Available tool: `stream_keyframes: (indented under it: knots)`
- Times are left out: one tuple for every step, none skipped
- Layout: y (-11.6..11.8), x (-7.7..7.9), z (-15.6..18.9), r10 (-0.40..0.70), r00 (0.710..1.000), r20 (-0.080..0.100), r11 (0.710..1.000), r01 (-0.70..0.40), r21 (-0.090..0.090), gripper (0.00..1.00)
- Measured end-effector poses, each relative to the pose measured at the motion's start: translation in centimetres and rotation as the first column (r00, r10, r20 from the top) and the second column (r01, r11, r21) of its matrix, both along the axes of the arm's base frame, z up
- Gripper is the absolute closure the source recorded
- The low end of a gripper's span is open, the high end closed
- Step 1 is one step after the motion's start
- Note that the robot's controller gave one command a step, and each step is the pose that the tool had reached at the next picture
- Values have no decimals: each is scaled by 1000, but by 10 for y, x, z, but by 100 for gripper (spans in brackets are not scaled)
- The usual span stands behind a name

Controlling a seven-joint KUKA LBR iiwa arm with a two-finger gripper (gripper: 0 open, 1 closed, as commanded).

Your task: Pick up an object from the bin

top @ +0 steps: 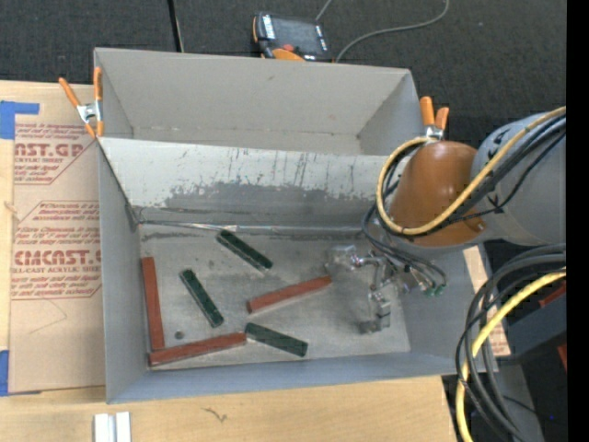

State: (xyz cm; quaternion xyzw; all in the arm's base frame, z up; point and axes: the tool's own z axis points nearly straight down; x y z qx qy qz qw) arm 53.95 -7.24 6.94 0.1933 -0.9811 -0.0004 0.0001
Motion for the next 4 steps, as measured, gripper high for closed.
stream_keyframes:
  knots:
    - [35, 57, 2, 7, 1000, 8, 1000, -7, 2, 0]
    - [33, 54, 1, 5, 1000, 3, 1000, -5, 1, 100]
    - [33, 54, 1, 5, 1000, 3, 1000, -5, 0, 0]
    - [69, 41, 0, 167, 986, 1, 986, -167, 2, 0]
